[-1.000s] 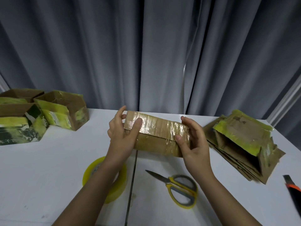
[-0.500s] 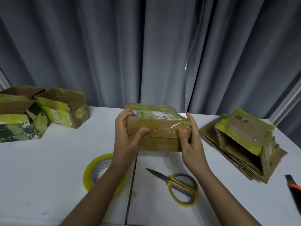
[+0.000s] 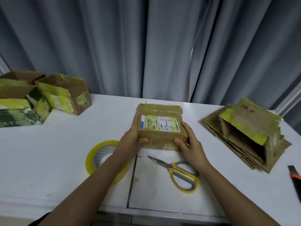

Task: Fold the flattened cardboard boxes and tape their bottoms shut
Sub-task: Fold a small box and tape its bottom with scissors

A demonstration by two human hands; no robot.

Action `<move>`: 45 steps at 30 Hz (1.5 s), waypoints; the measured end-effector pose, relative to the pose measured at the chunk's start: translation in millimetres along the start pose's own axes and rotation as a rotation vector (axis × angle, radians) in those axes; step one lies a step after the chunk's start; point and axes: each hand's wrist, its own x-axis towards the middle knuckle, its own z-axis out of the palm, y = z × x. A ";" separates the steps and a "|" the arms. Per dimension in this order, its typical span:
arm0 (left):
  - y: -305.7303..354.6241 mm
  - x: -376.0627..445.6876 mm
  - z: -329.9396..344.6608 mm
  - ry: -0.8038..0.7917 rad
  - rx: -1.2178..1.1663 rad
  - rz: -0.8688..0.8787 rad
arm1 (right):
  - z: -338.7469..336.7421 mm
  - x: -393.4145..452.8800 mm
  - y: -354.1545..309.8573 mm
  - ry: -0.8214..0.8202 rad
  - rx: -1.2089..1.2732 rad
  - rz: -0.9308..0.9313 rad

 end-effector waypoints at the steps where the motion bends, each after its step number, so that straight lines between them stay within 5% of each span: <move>1: -1.7 0.4 2.7 0.014 0.037 -0.013 | -2.5 0.4 1.5 -0.014 -0.053 0.008; 9: -5.1 -1.0 10.5 0.078 0.188 -0.048 | -0.2 -3.2 -4.4 -0.004 -0.440 -0.062; 15: -3.2 -6.5 -5.3 -0.049 0.396 -0.155 | 3.3 -11.7 -14.4 0.097 -0.490 -0.053; 20: -3.6 -31.8 -33.0 -0.071 0.543 -0.227 | 6.1 -29.3 -37.8 0.253 -0.680 -0.427; 23: -7.0 -55.1 -43.2 -0.075 0.567 -0.257 | 28.6 -47.4 -47.1 0.171 -0.596 -0.633; 29: -20.6 -99.0 -43.5 -0.186 0.705 -0.173 | 104.2 -73.5 -58.3 -0.271 -0.210 -0.046; 33: -28.2 -109.6 -47.7 -0.176 0.937 -0.004 | 126.2 -62.9 -61.7 -0.362 -0.145 0.109; 39: -36.3 -120.3 -67.7 -0.066 0.658 0.031 | 128.0 -69.9 -68.6 -0.172 0.009 0.007; 45: -28.1 -124.2 -74.9 0.011 0.404 -0.112 | 141.0 -92.9 -80.6 0.020 -0.137 -0.272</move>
